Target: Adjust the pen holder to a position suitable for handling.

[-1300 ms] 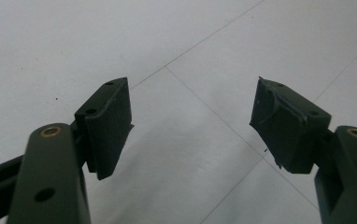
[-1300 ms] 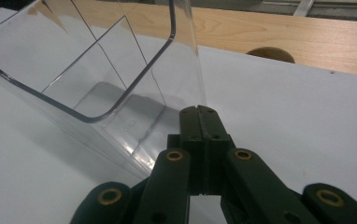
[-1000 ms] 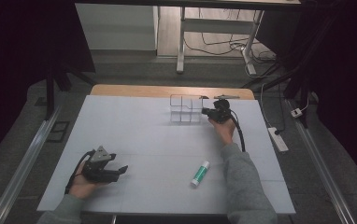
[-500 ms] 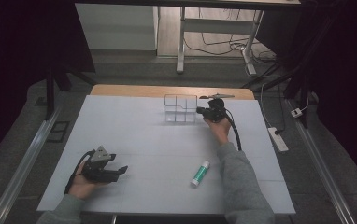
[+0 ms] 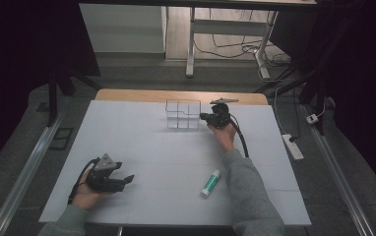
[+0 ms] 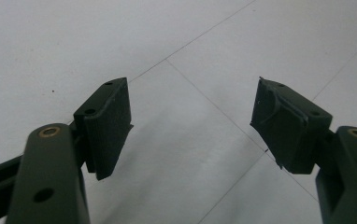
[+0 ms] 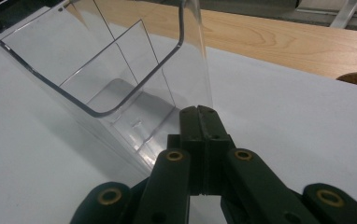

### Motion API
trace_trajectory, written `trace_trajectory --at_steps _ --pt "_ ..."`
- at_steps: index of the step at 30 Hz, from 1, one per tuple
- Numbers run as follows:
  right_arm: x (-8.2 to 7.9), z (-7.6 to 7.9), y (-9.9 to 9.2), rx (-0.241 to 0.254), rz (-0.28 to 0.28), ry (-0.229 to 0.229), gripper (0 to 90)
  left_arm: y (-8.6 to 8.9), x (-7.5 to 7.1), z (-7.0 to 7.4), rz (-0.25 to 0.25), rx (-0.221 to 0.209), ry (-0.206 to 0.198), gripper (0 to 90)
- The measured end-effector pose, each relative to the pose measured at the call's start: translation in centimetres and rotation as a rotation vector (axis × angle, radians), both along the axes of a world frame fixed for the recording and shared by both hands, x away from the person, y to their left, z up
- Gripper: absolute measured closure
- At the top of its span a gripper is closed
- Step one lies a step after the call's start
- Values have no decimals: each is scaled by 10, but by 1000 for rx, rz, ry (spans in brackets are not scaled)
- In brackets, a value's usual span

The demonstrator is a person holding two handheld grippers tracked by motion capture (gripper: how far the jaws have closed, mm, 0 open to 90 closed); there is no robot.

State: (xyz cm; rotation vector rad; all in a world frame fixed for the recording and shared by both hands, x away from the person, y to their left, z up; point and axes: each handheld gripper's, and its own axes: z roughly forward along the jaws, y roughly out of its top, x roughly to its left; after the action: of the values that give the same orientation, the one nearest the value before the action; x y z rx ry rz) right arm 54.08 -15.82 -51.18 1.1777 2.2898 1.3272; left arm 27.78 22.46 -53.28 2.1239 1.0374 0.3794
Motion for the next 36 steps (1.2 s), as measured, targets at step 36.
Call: trace_trajectory --at_steps 36 --pt "-99 30 -80 -23 60 -61 628 0 3 -2 24 6 4 283"
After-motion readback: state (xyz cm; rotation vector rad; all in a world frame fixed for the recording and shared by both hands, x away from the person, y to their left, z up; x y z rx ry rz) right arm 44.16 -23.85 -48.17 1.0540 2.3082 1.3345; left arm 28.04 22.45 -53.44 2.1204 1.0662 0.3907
